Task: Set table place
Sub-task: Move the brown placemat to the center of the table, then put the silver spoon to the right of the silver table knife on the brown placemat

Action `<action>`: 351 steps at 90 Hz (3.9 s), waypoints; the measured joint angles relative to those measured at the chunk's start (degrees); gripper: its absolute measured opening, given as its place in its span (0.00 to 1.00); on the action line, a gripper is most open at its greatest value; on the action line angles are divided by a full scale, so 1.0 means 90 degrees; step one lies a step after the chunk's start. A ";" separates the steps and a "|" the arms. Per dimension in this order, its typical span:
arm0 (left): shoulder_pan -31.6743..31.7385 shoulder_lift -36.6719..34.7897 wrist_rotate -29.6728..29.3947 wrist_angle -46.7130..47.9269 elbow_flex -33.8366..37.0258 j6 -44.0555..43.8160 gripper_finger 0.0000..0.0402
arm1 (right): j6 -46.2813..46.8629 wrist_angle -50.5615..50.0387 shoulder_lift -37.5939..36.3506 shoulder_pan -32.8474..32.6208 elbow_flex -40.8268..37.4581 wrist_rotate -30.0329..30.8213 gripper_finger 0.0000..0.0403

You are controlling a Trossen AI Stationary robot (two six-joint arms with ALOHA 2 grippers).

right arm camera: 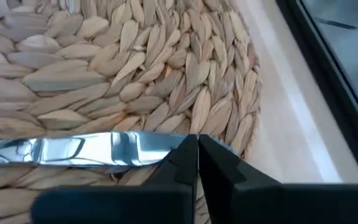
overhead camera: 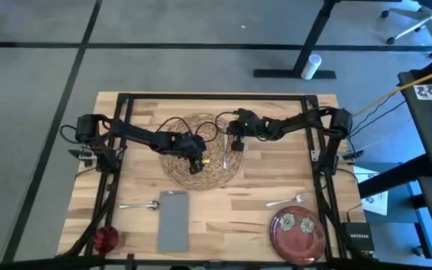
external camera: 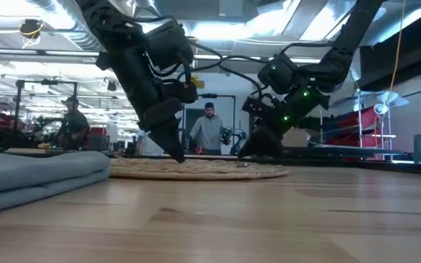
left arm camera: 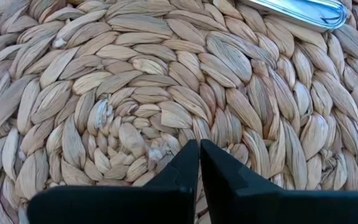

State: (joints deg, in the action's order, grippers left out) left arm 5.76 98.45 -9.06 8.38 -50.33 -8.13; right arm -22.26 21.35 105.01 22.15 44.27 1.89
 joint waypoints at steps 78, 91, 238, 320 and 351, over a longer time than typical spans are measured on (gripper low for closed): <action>-0.0573 -0.0844 -0.0337 0.1663 -0.0005 -0.0055 0.00 | -0.0384 -0.1748 -0.0558 -0.0973 0.0008 0.0286 0.00; -0.0785 -0.0844 -0.0350 0.1693 -0.0005 -0.0081 0.00 | -0.0381 -0.2149 -0.0556 -0.1147 0.0012 0.0270 0.00; -0.4478 -0.1320 0.0989 0.5893 -0.1098 -0.2528 0.00 | -0.0246 -0.3395 -0.1528 -0.1518 -0.0645 -0.0238 0.00; -0.5185 -0.1316 0.1676 0.4277 0.0651 -0.4112 0.25 | -0.0433 -0.3750 -0.1532 -0.1596 0.0193 -0.0737 0.00; -0.4975 -0.1332 0.1714 0.3899 0.1131 -0.4409 0.12 | -0.0588 -0.4314 -0.1537 -0.1593 0.0629 -0.0729 0.00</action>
State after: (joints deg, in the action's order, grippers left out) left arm -39.02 86.46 6.37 43.47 -40.14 -47.81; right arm -27.55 -17.47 91.18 7.81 49.93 -4.67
